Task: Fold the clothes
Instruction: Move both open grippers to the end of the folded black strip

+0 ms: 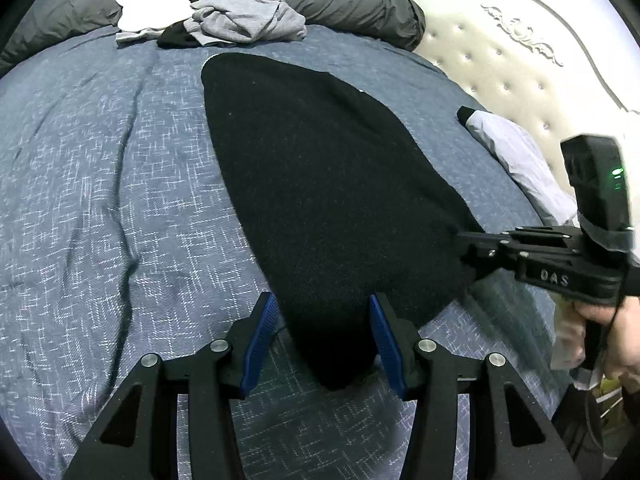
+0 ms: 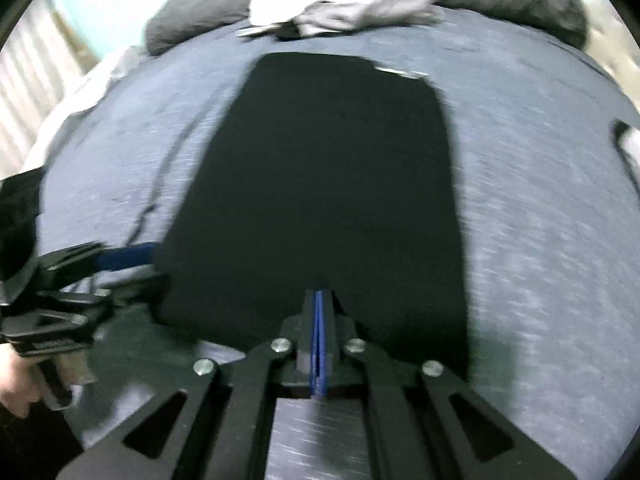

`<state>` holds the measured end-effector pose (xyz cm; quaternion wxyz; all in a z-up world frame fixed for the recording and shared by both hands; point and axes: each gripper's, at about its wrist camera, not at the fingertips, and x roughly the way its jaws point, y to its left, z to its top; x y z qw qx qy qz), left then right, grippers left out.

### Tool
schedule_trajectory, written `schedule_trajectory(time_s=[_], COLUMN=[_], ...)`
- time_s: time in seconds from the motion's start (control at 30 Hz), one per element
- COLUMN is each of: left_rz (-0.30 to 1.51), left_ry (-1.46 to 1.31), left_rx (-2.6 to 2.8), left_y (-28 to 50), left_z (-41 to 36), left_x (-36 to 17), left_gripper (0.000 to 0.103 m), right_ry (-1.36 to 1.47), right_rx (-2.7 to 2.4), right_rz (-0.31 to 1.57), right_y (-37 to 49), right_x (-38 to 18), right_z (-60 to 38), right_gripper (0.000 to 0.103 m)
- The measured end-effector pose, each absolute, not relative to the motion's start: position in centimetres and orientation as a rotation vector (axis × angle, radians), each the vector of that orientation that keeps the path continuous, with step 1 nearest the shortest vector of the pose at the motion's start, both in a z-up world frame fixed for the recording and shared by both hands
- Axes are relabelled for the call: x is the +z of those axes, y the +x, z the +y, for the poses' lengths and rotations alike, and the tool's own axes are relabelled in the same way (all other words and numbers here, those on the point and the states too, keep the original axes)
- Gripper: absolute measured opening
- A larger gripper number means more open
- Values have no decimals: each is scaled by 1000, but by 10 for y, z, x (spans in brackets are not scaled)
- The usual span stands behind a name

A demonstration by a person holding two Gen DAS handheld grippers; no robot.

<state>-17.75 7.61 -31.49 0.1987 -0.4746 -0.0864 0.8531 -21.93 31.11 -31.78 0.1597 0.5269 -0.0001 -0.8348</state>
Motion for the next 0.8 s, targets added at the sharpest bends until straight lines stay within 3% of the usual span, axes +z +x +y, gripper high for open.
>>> schedule_trajectory(time_s=[0.47,0.8], left_rz=[-228,-346], left_ry=[-1335,-1321], left_rx=[2370,2372], left_y=[-178,-180], left_z=[79,59], left_x=[-318,-312], left_gripper=[53,53], right_ry=[1629,1546], right_rx=[-2397,-2353], right_rz=[12,-159], right_y=[-224,-227], right_x=[-344,-315], right_z=[338,355], right_gripper=[0,2])
